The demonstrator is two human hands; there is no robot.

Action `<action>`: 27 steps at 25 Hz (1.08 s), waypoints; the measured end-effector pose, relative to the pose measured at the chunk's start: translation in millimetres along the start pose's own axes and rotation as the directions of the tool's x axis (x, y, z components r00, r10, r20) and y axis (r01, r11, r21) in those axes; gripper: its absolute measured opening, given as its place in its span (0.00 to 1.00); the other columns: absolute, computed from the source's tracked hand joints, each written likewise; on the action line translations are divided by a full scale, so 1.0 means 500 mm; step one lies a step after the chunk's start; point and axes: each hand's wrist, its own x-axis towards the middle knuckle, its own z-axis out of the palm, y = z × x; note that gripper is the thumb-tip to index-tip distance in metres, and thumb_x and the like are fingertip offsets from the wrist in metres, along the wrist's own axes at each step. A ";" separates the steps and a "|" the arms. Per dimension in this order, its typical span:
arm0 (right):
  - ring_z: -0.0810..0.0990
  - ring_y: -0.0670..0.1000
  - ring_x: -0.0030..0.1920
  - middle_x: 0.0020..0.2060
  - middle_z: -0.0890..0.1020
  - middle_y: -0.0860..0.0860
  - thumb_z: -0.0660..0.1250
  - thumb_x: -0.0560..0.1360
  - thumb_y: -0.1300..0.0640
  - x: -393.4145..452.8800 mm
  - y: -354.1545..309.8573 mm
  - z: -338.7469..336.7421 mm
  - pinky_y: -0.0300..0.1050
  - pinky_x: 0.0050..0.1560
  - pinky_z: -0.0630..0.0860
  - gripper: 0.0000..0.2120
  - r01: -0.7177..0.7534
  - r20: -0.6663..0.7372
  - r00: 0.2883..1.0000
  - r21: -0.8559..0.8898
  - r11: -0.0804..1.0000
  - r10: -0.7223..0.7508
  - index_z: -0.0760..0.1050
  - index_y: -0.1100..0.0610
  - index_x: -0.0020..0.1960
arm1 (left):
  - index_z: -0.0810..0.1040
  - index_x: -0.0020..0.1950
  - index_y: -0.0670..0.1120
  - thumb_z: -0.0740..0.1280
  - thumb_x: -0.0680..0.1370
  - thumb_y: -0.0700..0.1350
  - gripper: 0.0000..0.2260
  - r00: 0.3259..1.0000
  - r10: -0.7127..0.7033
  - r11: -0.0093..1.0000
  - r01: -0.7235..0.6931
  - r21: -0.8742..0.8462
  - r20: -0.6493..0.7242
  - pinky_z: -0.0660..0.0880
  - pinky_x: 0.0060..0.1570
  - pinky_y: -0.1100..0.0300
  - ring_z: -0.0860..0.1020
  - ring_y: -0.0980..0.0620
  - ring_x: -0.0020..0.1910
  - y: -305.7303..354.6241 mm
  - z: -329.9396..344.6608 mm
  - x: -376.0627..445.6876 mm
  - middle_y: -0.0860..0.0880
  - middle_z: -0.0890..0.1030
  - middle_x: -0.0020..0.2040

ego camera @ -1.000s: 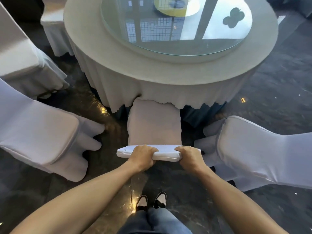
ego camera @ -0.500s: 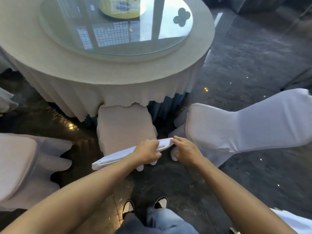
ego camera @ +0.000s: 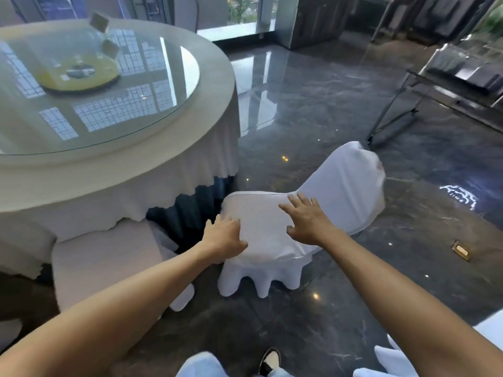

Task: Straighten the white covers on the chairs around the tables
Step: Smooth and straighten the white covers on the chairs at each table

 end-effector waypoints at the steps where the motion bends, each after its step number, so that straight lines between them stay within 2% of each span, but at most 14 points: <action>1: 0.47 0.59 0.79 0.79 0.53 0.56 0.63 0.75 0.52 0.003 0.048 -0.014 0.63 0.76 0.48 0.32 -0.013 -0.021 1.000 -0.005 1.000 0.013 0.57 0.50 0.77 | 0.72 0.63 0.47 0.65 0.73 0.56 0.22 1.000 0.010 1.000 -0.010 0.001 -0.028 0.62 0.68 0.39 0.69 0.40 0.67 0.043 -0.005 0.027 0.45 0.75 0.62; 3: 0.48 0.60 0.79 0.79 0.51 0.57 0.64 0.76 0.52 0.017 0.151 -0.038 0.62 0.76 0.50 0.34 -0.047 -0.058 0.997 0.008 0.999 0.047 0.54 0.51 0.78 | 0.69 0.68 0.47 0.65 0.73 0.58 0.27 0.996 0.040 0.999 -0.041 -0.004 -0.083 0.62 0.69 0.40 0.68 0.41 0.68 0.131 -0.015 0.092 0.45 0.73 0.66; 6: 0.48 0.59 0.79 0.79 0.50 0.58 0.64 0.76 0.53 0.053 0.270 -0.059 0.59 0.76 0.51 0.36 -0.067 -0.069 0.995 0.020 0.998 0.069 0.53 0.51 0.79 | 0.67 0.71 0.47 0.64 0.72 0.61 0.31 0.990 0.077 0.996 -0.081 -0.031 -0.121 0.67 0.67 0.43 0.70 0.42 0.66 0.227 -0.019 0.188 0.45 0.73 0.67; 9: 0.48 0.59 0.79 0.79 0.49 0.58 0.64 0.75 0.54 0.097 0.379 -0.069 0.58 0.76 0.51 0.36 -0.080 -0.083 0.993 -0.016 0.997 0.078 0.52 0.51 0.79 | 0.63 0.74 0.47 0.64 0.73 0.64 0.35 0.990 0.114 0.992 -0.118 -0.043 -0.081 0.66 0.68 0.42 0.66 0.39 0.71 0.318 -0.013 0.303 0.44 0.69 0.72; 14: 0.51 0.61 0.78 0.78 0.54 0.60 0.66 0.72 0.55 0.150 0.557 -0.088 0.59 0.75 0.53 0.37 -0.074 -0.057 0.996 -0.146 0.987 0.066 0.57 0.52 0.78 | 0.54 0.79 0.47 0.65 0.72 0.68 0.44 0.986 0.168 0.979 -0.168 -0.117 -0.011 0.57 0.72 0.36 0.55 0.37 0.77 0.481 -0.029 0.455 0.43 0.58 0.79; 18: 0.51 0.60 0.78 0.79 0.52 0.57 0.64 0.69 0.64 0.183 0.684 -0.077 0.55 0.74 0.57 0.40 -0.034 -0.026 0.999 -0.162 0.986 0.030 0.55 0.53 0.79 | 0.52 0.79 0.47 0.63 0.69 0.73 0.48 0.980 0.199 0.968 -0.197 -0.155 -0.003 0.61 0.70 0.37 0.57 0.38 0.76 0.591 -0.009 0.524 0.45 0.58 0.78; 21: 0.50 0.58 0.79 0.80 0.51 0.56 0.64 0.69 0.68 0.229 0.774 -0.051 0.53 0.75 0.58 0.42 0.095 0.022 0.995 -0.211 0.973 -0.092 0.52 0.53 0.79 | 0.49 0.80 0.46 0.62 0.66 0.76 0.53 0.982 0.168 0.958 -0.141 -0.251 0.090 0.65 0.68 0.37 0.60 0.39 0.75 0.669 0.034 0.574 0.44 0.59 0.78; 23: 0.48 0.57 0.79 0.80 0.49 0.56 0.66 0.72 0.64 0.264 0.827 -0.030 0.54 0.76 0.53 0.40 0.244 0.111 0.969 -0.297 0.923 -0.221 0.52 0.53 0.79 | 0.50 0.79 0.45 0.62 0.63 0.78 0.56 0.983 0.104 0.955 -0.056 -0.292 0.152 0.68 0.65 0.37 0.62 0.39 0.74 0.719 0.068 0.601 0.42 0.60 0.77; 25: 0.46 0.58 0.79 0.80 0.49 0.57 0.65 0.75 0.60 0.297 0.864 -0.020 0.57 0.77 0.48 0.35 0.370 0.202 0.927 -0.360 0.857 -0.315 0.55 0.53 0.79 | 0.51 0.79 0.44 0.64 0.63 0.77 0.56 0.979 0.042 0.945 0.025 -0.326 0.198 0.70 0.64 0.40 0.66 0.39 0.71 0.763 0.091 0.619 0.42 0.62 0.76; 27: 0.49 0.60 0.79 0.78 0.55 0.59 0.65 0.74 0.62 0.329 0.897 -0.010 0.59 0.77 0.48 0.32 0.474 0.194 0.880 -0.363 0.802 -0.433 0.61 0.54 0.77 | 0.52 0.78 0.43 0.67 0.64 0.74 0.54 0.974 -0.029 0.924 0.112 -0.366 0.225 0.70 0.63 0.43 0.68 0.39 0.70 0.810 0.118 0.633 0.41 0.63 0.74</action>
